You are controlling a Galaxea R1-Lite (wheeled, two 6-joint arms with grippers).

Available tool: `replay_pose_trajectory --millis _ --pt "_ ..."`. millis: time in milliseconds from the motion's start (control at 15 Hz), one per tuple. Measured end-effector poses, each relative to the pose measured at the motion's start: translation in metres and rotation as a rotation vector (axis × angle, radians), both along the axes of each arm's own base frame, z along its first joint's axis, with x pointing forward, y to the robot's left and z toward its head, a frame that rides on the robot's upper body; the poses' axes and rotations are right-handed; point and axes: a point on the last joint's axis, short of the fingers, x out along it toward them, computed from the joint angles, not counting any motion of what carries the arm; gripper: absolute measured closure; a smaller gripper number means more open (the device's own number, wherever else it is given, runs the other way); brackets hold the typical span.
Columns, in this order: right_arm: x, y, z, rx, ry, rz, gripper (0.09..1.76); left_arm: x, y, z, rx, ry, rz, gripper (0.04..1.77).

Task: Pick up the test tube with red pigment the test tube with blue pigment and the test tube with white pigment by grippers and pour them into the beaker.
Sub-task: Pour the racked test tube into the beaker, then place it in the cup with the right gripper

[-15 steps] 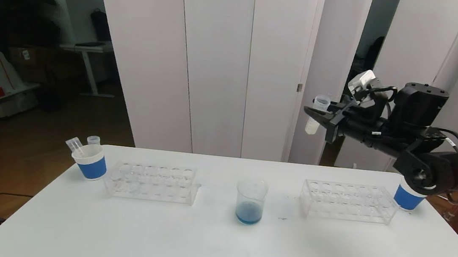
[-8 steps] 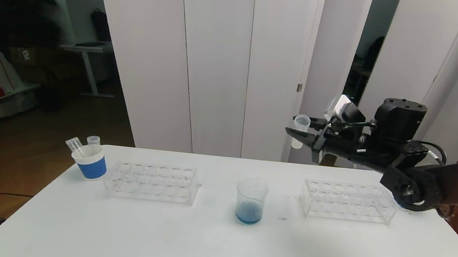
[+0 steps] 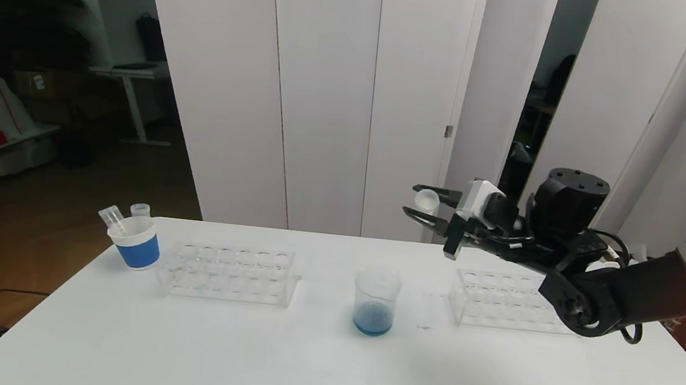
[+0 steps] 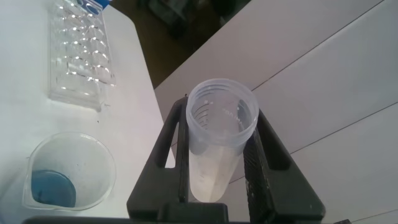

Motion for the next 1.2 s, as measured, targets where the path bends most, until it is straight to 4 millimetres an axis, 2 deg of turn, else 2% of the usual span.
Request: replay_pose_trajectory --millis 267,467,1200 --pt "0.018 0.009 -0.01 -0.129 -0.084 0.052 1.28 0.0 0.0 0.0 0.0 0.0 0.0 0.08" --pt "0.028 0.015 -0.008 -0.224 -0.171 0.099 1.28 0.0 0.0 0.0 0.0 0.0 0.0 0.08" --pt "0.041 0.02 -0.021 -0.375 -0.446 0.096 1.28 0.0 0.0 0.0 0.0 0.0 0.0 0.08"
